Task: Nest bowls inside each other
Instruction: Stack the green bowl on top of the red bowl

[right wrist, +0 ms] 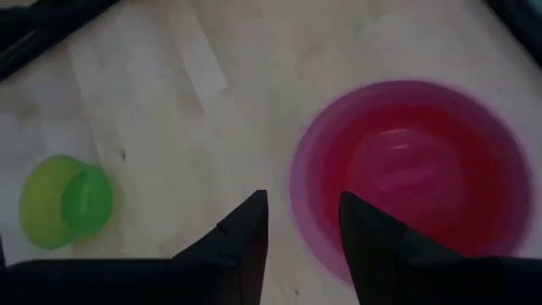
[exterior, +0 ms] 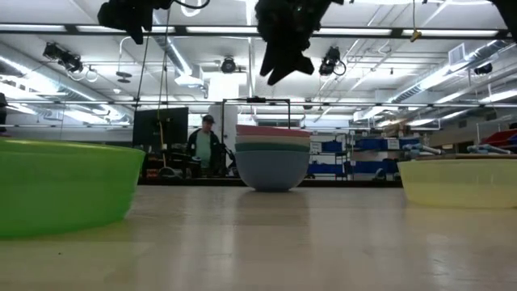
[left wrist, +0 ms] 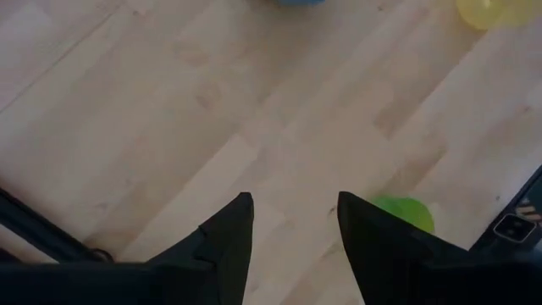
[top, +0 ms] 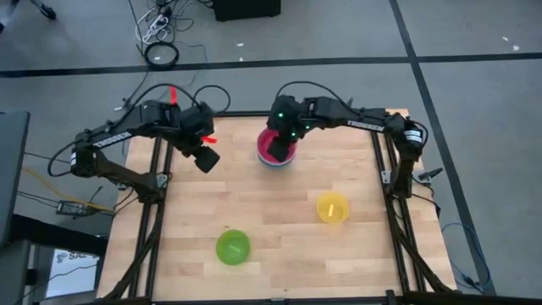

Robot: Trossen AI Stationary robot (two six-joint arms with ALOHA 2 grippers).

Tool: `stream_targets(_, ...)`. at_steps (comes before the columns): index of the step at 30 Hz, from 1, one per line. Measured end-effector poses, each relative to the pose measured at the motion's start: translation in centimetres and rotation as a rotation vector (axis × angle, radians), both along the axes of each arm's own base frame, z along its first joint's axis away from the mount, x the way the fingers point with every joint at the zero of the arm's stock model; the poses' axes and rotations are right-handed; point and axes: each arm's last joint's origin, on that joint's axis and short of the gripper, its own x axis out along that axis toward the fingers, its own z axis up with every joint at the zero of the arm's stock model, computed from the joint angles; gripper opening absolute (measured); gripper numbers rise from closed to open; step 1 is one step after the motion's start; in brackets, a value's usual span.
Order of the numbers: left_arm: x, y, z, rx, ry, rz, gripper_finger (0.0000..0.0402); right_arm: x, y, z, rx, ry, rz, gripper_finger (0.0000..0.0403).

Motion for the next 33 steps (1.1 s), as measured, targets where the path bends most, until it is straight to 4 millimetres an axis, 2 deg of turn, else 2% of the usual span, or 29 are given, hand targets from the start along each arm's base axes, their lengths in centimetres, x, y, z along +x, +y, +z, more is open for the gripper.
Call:
stream_targets(4,0.4,-1.3,-0.2,-0.001,0.001,-0.072,0.0181,-1.9,0.3,2.4,-0.066,-0.024,-0.05,0.0133)
stream_targets(6,0.6,-2.1,-1.0,-0.027,0.024,-0.115,0.0181,-3.4,0.6,4.0,-0.104,-0.051,-0.082,0.0133)
stream_targets(11,1.9,-4.4,-5.4,-0.154,0.086,-0.156,0.0181,-7.2,1.2,7.6,-0.201,-0.1,-0.173,0.0133)
stream_targets(16,3.7,-6.5,-9.9,-0.254,0.025,-0.045,0.0181,-10.7,1.9,10.0,-0.245,-0.133,-0.276,0.0132)
stream_targets(19,4.3,-7.6,-11.5,-0.315,-0.007,0.018,0.0181,-12.1,2.3,10.6,-0.232,-0.136,-0.307,0.0132)
stream_targets(24,4.6,-10.0,-14.2,-0.34,0.088,0.028,0.0181,-12.9,2.5,10.5,-0.224,-0.09,-0.307,0.0132)
stream_targets(33,6.5,-14.3,-17.4,-0.323,0.128,-0.111,0.0181,-11.6,2.3,9.3,-0.204,-0.025,-0.257,0.0132)
